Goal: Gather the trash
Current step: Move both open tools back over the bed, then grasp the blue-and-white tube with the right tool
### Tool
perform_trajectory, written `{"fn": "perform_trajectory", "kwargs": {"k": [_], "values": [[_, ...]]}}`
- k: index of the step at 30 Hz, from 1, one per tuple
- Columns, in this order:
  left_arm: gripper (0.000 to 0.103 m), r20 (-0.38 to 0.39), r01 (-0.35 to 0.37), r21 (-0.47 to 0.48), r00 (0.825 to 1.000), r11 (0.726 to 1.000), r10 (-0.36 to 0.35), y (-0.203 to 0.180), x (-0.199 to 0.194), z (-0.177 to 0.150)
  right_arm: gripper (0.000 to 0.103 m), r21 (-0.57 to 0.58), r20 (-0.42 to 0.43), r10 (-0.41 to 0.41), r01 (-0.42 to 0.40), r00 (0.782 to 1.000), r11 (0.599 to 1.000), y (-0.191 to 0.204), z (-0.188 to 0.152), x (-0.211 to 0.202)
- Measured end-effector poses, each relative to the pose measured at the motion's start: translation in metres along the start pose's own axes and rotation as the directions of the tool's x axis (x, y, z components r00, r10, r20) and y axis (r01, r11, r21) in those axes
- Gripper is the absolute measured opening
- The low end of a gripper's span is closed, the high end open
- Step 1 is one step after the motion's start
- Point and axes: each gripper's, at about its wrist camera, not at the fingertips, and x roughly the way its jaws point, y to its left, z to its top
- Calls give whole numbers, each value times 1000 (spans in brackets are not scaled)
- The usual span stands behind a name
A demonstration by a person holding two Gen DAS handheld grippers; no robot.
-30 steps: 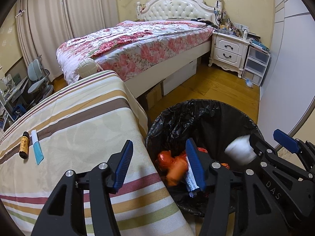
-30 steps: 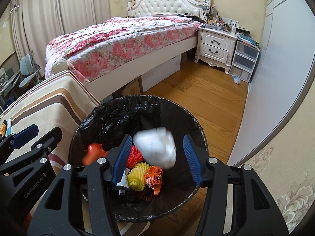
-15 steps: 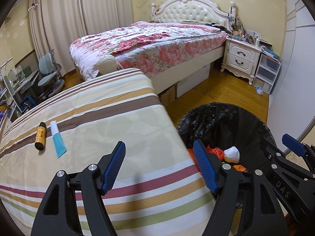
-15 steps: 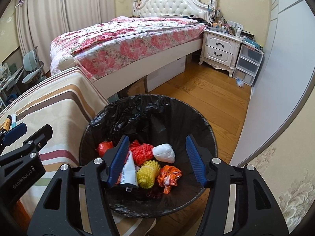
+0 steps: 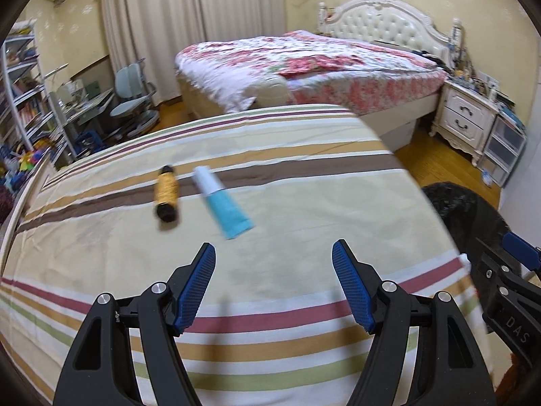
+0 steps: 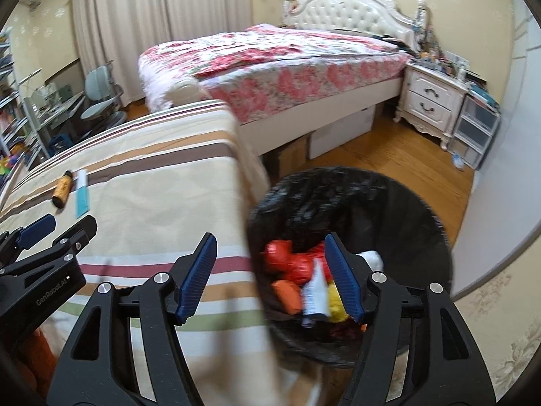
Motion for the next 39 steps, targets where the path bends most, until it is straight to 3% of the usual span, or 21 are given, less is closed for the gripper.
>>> {"fn": "perform_trajectory", "kwargs": {"k": [8, 18, 30, 34, 39], "values": [[70, -67, -78, -85, 995, 993, 72, 72, 10, -12, 65, -147, -77, 77, -88, 994, 985, 75, 0, 17], [70, -79, -164, -136, 985, 977, 154, 136, 9, -19, 66, -234, -133, 118, -147, 984, 961, 137, 12, 39], [70, -98, -154, -199, 986, 968, 137, 166, 13, -21, 65, -275, -147, 145, -181, 979, 944, 199, 36, 66], [71, -99, -148, -197, 986, 969, 131, 165, 15, -18, 51, -275, -137, 141, -174, 981, 946, 203, 43, 72], [72, -94, -138, -185, 988, 973, 123, 160, 18, -14, 21, -257, -128, 140, -169, 982, 952, 192, 49, 74]]}}
